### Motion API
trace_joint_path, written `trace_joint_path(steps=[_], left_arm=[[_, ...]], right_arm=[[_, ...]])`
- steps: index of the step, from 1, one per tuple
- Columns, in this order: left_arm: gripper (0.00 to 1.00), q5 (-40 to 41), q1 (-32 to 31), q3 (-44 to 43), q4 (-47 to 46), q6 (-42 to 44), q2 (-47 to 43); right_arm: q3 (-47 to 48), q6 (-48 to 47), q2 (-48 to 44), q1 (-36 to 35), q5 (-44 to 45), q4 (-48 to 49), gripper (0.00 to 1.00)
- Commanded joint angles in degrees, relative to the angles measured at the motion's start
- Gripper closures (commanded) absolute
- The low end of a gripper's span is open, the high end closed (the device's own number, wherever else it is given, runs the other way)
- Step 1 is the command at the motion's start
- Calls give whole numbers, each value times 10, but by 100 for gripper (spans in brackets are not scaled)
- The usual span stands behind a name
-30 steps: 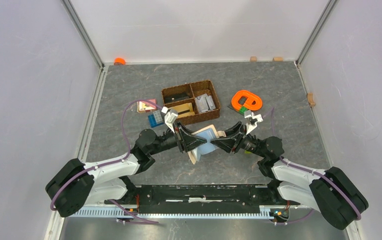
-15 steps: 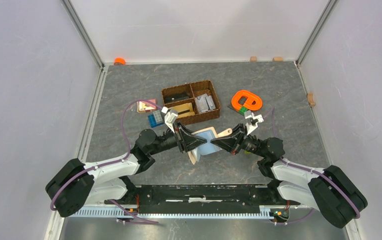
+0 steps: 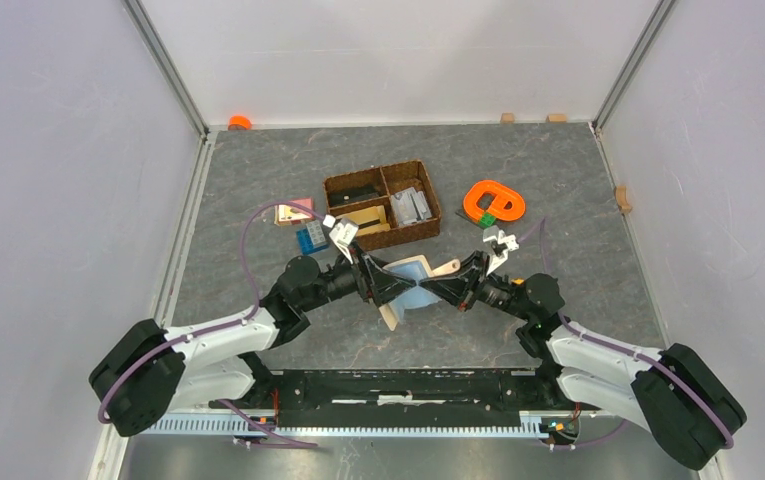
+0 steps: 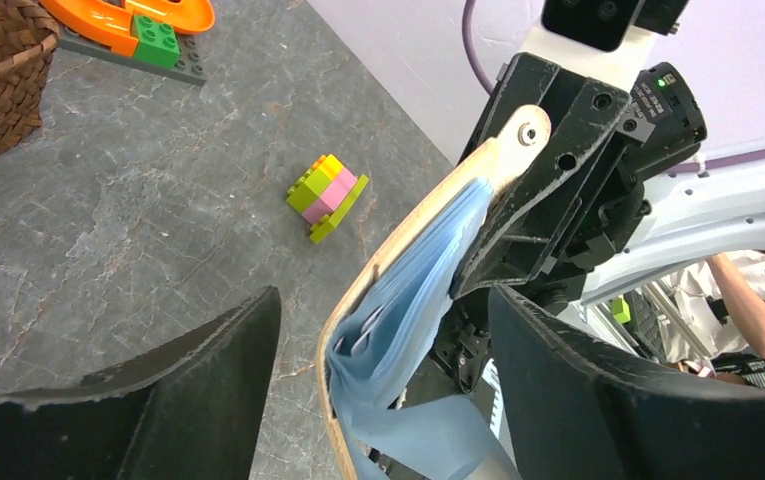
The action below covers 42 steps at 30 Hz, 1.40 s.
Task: Take the credit cards out of the card holder
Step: Remove the credit card from the card holder.
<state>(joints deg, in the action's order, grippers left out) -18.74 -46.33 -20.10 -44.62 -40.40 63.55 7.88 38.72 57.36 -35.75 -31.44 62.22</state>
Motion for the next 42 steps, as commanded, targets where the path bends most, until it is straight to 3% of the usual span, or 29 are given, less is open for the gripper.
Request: trace_joint_path(steps=[1,4,9,14,18,21,24,29,34,36,38,39,42], left_arm=[[16,10,-1,-25,-1,10,10],[18,16,-1,-27,3,12,11],[31,38,-1,-29,28,18,10],[33,47,-1,-32,37,19,15],[57,61,0,-36,54,21,20],[78,60,1,-38,56,21,24],[88,58,1,-38,55,20,22],[89,38,1,-33,30,15,22],[92,6,1,-22,-22,7,20],[93,-8,1,-14,-50,1,15],[94,-22,1,-11,-64,1,9],[95,-27,1,-10,-68,1,7],[95,-41,1,-3,-97,-6,3]], right_arm=[[19,-32,-5,-11,20,-8,100],[22,-32,1,-17,16,-2,100],[25,-33,1,-28,9,6,100],[31,-43,-3,-35,1,-1,100],[33,-50,-5,-38,0,-7,100],[32,-49,-5,-38,2,-9,89],[34,-52,-4,-39,9,-18,89],[39,-50,4,-38,0,-21,73],[44,-40,22,-39,-15,-12,67],[46,-37,27,-39,-18,-10,67],[47,-35,31,-38,-21,-7,81],[47,-33,32,-38,-25,-5,82],[47,-26,36,-38,-36,7,73]])
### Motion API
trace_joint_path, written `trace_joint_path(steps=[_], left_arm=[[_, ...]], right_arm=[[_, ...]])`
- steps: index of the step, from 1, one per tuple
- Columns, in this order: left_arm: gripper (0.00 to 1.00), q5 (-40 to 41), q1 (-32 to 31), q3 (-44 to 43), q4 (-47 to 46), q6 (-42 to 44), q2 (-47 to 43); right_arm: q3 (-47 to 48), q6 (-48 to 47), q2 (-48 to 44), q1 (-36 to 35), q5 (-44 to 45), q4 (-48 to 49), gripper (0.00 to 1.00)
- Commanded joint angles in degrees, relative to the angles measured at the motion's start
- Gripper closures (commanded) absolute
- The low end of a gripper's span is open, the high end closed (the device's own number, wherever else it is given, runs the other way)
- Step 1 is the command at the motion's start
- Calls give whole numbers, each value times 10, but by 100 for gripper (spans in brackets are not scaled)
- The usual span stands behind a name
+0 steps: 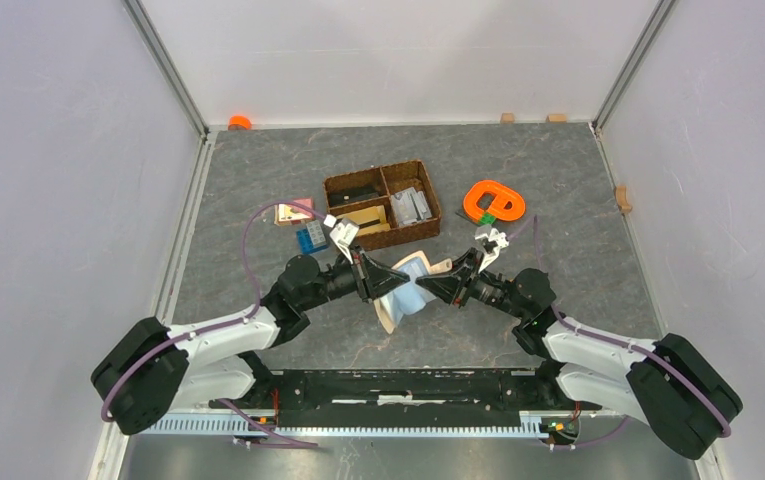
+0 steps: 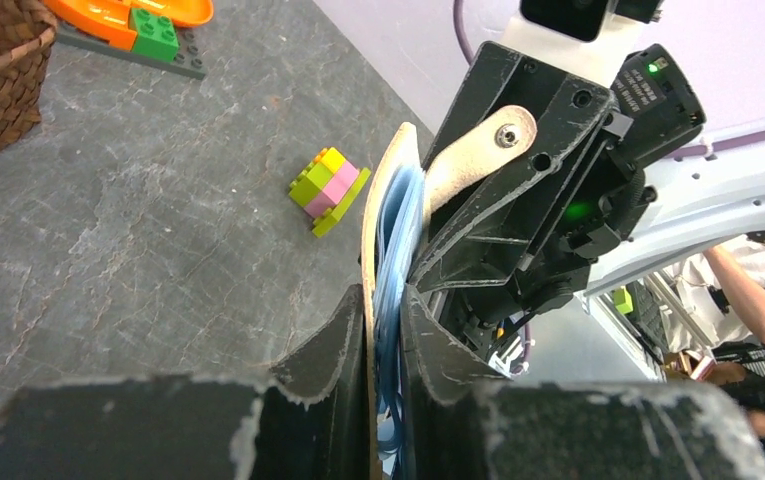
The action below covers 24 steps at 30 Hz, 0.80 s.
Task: Take the credit cards out of the card holder
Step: Remove the credit card from the card holder.
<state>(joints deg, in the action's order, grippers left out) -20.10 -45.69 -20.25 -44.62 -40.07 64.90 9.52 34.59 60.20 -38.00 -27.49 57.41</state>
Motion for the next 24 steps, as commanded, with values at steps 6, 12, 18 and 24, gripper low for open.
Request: trace_joint_path(steps=[6,12,18,24], left_arm=[[96,-39,-5,10,-130,-17,-22],[98,-42,-5,22,-144,-17,-50],[97,-17,-3,27,-123,-10,-64],[87,55,-3,8,-7,22,-78]], right_arm=[[33,18,11,-16,-82,57,65],[33,27,15,-16,-91,67,67],[27,41,17,-16,-100,94,97],[23,29,5,-12,-74,72,100]])
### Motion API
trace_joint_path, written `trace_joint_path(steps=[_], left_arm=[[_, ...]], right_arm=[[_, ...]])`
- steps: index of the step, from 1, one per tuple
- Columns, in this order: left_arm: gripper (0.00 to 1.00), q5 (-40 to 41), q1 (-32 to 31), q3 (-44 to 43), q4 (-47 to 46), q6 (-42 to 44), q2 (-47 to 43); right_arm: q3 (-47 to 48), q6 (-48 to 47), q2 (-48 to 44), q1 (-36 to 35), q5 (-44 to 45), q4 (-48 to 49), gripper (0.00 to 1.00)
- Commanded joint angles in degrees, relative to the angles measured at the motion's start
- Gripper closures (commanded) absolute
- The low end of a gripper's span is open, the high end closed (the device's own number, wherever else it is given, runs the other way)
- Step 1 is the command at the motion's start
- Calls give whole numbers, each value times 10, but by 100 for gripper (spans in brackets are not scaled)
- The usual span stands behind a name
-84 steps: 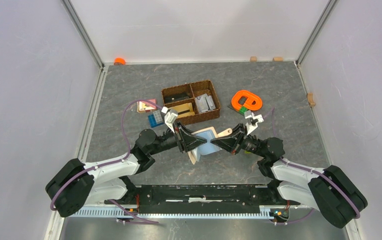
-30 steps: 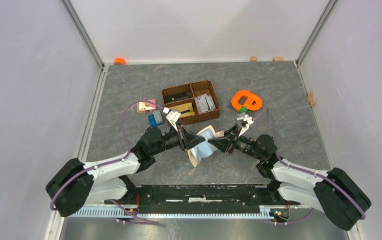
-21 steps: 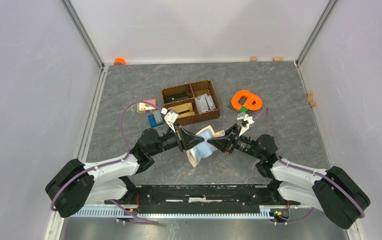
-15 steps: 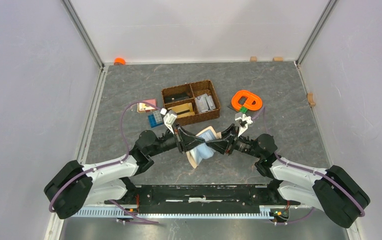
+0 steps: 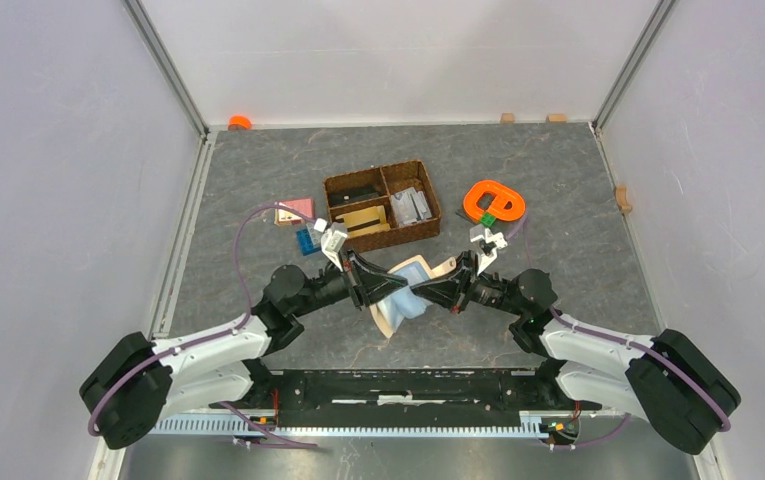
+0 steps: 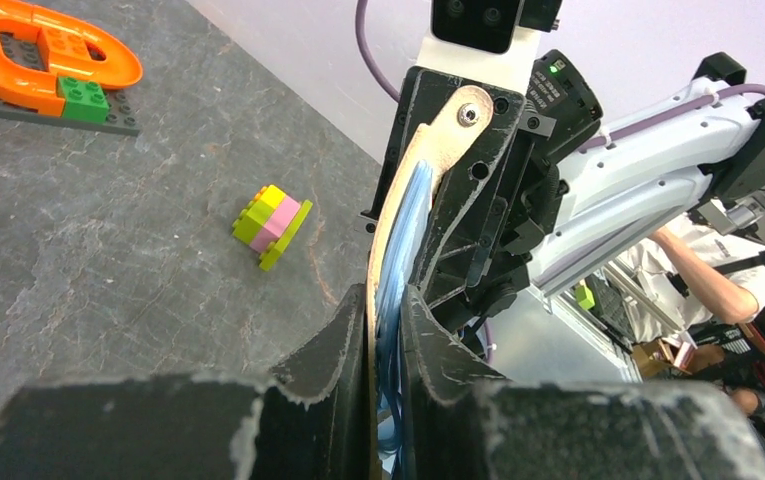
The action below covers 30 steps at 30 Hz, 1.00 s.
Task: Take the credit cards out of the card holder
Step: Remove the credit card from the card holder.
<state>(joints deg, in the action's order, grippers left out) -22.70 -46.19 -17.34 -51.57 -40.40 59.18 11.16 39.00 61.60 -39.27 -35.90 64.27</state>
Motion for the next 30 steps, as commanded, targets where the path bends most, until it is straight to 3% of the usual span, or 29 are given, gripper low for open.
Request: trace_joint_path(steps=[1,4,8,10,23,26,30], left_arm=[[85,103,2,-28,109,34,-27],[70,184,2,-53,224,53,-40],[34,273,2,-69,303,50,-35],[23,291,2,-80,328,49,-28],[11,345,2,-87,373,41,-42],[1,308,2,-59,319,43,-62],[0,206,2,-21,180,45,-57]], right_arm=[[5,-21,-15,3,20,-8,100],[-1,-41,-40,10,56,-49,100],[-8,-73,-80,11,115,-104,100],[-12,-84,-102,11,142,-125,100],[-46,-97,-199,19,273,-185,100],[-47,-91,-198,21,264,-179,100],[-47,-77,-184,23,232,-152,100]])
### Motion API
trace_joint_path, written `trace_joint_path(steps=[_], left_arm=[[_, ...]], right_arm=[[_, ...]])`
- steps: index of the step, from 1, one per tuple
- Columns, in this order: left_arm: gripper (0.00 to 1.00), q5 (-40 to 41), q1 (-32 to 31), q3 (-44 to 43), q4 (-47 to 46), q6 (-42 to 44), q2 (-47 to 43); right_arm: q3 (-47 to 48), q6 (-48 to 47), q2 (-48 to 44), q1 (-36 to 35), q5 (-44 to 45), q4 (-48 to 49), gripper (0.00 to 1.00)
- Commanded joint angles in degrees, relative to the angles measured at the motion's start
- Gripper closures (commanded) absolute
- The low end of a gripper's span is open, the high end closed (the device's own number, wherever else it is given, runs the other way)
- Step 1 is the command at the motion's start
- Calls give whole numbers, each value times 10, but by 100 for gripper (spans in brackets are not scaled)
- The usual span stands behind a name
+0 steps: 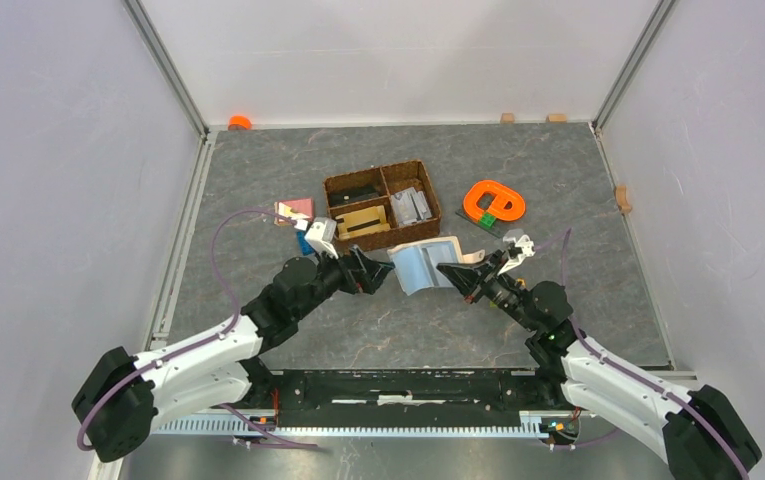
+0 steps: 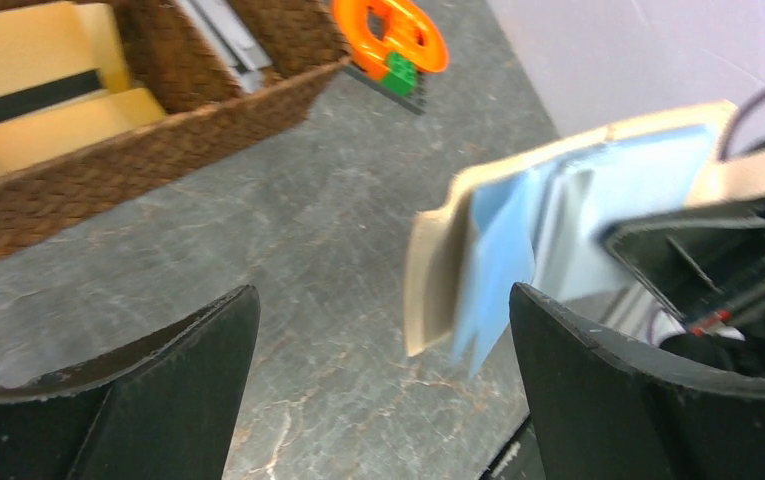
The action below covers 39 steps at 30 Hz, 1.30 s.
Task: Take the credit cards out of the card holder
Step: Remove the credit card from the card holder.
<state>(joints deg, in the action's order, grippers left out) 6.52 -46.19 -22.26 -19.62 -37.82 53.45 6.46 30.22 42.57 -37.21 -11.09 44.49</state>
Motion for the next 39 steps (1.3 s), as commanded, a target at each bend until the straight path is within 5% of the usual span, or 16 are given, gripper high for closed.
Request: trace_joint_path(steps=[1,9,15,20,24,34,37,39], left_arm=[[0,-112,2,31,-162,19,9],[0,-147,2,34,-209,9,35],[0,74,2,56,-51,-2,-93],[0,-70,1,100,-246,11,-83],[0,-162,1,60,-270,6,7],[1,-247,1,41,-370,-25,119],[19,-281,1,42,-415,-35,132],[48,-295,1,43,-437,-40,139]], right_arm=[[0,16,11,4,-28,56,100],[-6,54,18,5,-76,108,100],[-12,34,-23,8,-12,54,100],[-16,40,-23,9,-23,73,100],[-18,55,-8,8,-57,113,100],[-20,95,18,8,-117,188,100],[-13,97,32,8,-135,193,100],[-10,97,44,8,-139,194,100]])
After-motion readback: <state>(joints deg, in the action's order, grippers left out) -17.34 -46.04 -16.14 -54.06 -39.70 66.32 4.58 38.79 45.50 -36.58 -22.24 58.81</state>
